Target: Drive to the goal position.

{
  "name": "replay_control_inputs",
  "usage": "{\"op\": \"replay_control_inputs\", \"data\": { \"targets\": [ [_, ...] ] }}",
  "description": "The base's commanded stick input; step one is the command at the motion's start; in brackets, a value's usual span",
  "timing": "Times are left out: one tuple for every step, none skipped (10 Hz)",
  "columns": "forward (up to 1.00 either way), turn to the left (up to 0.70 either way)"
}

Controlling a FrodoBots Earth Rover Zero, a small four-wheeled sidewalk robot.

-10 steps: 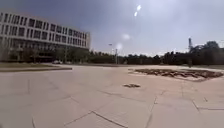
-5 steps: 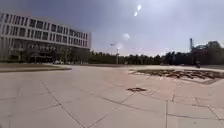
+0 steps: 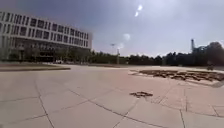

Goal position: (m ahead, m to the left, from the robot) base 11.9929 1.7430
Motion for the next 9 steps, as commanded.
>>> {"op": "replay_control_inputs", "data": {
  "targets": [
    [0.7, -0.01],
    [0.7, -0.01],
    [0.7, -0.01],
    [0.7, -0.01],
    [0.7, -0.01],
    [0.7, -0.01],
    [0.7, -0.01],
    [0.7, -0.01],
    [0.7, -0.01]
  ]
}}
